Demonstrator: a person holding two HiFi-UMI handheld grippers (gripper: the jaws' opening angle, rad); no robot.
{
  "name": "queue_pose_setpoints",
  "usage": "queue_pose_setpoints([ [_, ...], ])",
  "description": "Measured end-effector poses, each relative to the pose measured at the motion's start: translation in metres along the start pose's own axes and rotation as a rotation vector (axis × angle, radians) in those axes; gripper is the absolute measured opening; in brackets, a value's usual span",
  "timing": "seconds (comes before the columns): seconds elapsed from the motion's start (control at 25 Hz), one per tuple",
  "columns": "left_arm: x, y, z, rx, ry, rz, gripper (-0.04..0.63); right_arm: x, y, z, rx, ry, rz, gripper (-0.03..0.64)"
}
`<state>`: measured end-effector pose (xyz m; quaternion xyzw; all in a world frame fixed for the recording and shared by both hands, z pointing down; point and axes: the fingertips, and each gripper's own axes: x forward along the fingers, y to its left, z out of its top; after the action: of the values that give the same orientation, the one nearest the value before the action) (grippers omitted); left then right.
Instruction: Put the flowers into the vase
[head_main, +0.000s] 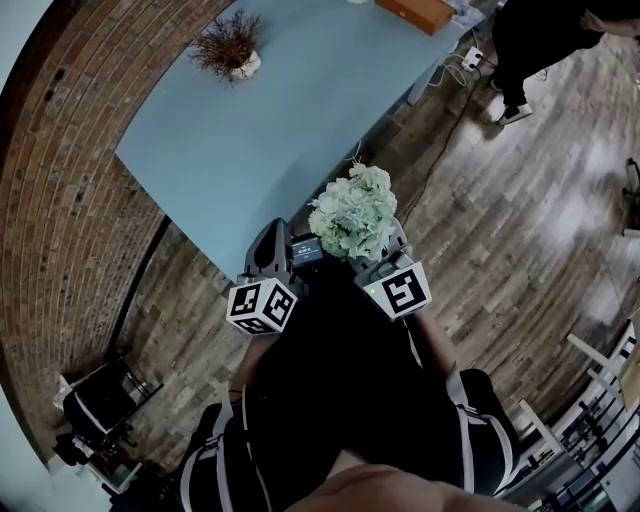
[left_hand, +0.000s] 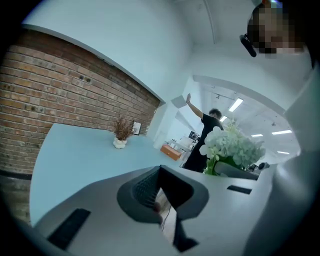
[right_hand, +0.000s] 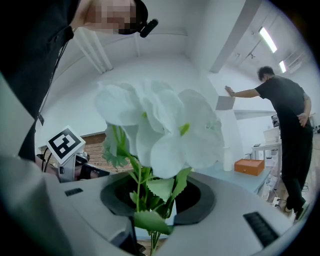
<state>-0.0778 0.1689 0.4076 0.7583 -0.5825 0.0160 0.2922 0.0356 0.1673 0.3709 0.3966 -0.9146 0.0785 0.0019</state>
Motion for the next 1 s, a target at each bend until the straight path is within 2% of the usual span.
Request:
queue_pose_setpoints([
  [0.2, 0.04, 0.002, 0.009, -0.003, -0.014, -0.036, 0.037, 0.013, -0.035, 0.003, 0.026, -0.015, -0.065, 0.161],
  [0.36, 0.082, -0.006, 0.014, -0.042, -0.036, -0.062, 0.037, 0.018, -0.074, 0.01, 0.022, 0.034, -0.103, 0.161],
  [0.56, 0.124, -0.015, 0.045, -0.057, -0.085, -0.143, 0.037, 0.032, -0.128, 0.037, 0.059, -0.019, -0.174, 0.161],
  [0.84, 0.164, 0.028, 0.06, -0.11, -0.057, -0.085, 0.037, 0.082, -0.164, 0.048, 0.13, -0.026, -0.18, 0.161],
  [1.0, 0.183, 0.05, 0.049, -0.13, 0.005, -0.078, 0.037, 0.11, -0.172, 0.039, 0.172, -0.031, -0.192, 0.161],
])
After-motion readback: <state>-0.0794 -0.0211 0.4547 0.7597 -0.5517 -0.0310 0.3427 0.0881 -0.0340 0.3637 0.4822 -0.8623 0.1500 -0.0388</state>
